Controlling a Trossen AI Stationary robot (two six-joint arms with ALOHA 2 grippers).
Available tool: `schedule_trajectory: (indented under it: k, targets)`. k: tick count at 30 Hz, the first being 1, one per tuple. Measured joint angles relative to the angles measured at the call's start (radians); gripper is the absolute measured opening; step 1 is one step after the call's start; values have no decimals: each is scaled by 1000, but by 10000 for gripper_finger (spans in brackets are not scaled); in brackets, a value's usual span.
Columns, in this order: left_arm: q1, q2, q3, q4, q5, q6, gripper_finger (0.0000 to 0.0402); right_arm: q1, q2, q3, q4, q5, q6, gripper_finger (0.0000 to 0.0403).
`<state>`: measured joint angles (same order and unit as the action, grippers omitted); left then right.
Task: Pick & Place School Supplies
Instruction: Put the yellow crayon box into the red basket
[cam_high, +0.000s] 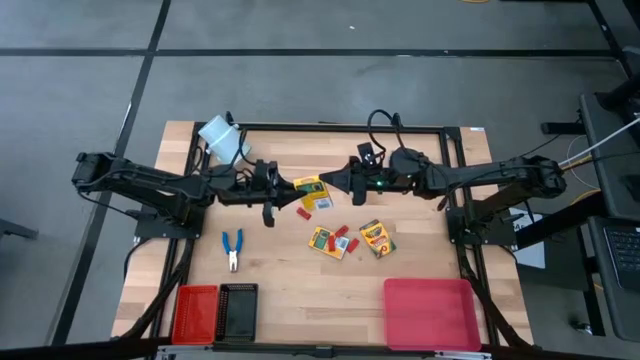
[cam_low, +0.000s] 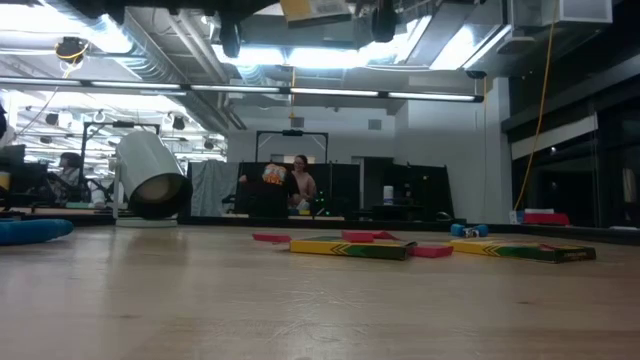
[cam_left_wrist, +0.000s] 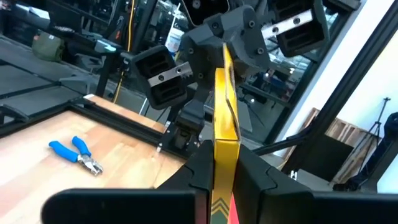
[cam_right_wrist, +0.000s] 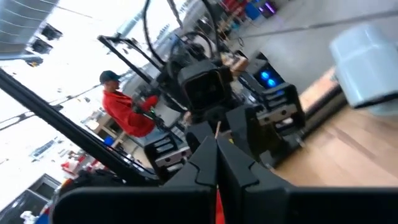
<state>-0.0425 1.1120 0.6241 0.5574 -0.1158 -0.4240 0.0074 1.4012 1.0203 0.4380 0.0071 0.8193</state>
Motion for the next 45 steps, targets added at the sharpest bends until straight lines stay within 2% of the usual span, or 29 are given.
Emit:
schedule_trajectory:
  k: [4, 10, 15, 19, 26, 31, 36, 41, 45]
  targets:
    - [0, -26, -1, -81, 0, 0, 26, 0, -1, 0, 67, 23, -17, 30]
    - [-14, -141, -3, -421, -19, -46, 26, -2, -3, 1, 99, 72, -13, 94]
    - [-59, -277, 41, -744, 91, -146, 26, -9, -4, 1, 99, 75, 18, 131]
    - [-148, -323, 152, -1069, 182, -227, 26, -8, -4, 1, 97, 75, 22, 138]
    - [-386, -316, 260, -1364, 303, -445, 26, -8, -4, 1, 94, 66, 36, 136]
    - [-584, -304, 263, -1447, 333, -614, 26, -8, -5, 0, 94, 64, 38, 132]
    - [-727, -228, 263, -1492, 413, -692, 26, -8, -5, 0, 93, 63, 40, 131]
    - [-797, -132, 263, -1485, 423, -718, 26, -8, -5, 0, 93, 63, 41, 131]
    - [-811, -79, 263, -1420, 344, -732, 26, -8, -5, 0, 93, 64, 45, 131]
